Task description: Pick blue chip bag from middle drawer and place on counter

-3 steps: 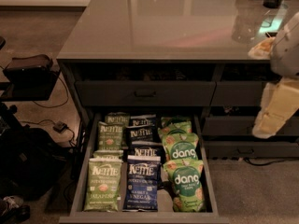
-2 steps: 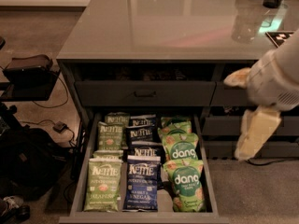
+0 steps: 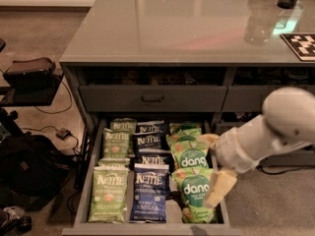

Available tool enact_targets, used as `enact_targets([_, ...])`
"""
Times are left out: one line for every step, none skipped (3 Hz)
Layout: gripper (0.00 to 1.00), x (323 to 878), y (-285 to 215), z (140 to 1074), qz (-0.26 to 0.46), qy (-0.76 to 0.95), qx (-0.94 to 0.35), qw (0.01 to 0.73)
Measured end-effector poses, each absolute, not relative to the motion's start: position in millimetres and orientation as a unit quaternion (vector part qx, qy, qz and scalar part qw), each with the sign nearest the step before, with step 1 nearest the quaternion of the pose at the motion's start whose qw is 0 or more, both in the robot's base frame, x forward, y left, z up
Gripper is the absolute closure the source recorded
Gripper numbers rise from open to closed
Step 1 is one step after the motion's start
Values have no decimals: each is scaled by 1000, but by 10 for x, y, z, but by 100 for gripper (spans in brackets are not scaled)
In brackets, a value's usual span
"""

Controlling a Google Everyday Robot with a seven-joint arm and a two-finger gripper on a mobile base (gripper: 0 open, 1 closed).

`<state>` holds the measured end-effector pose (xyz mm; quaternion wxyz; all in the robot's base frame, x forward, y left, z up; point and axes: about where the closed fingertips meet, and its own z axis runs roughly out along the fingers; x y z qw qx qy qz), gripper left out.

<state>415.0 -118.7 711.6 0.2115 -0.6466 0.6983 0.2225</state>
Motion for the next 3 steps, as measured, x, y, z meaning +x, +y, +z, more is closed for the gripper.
enact_targets([0,4158,-819,6541,238,696,-638,228])
enact_targets([0,4253,-500,6125,220,704,-633,235])
enact_targets([0,4696,-418,5804,183,726,-613,254])
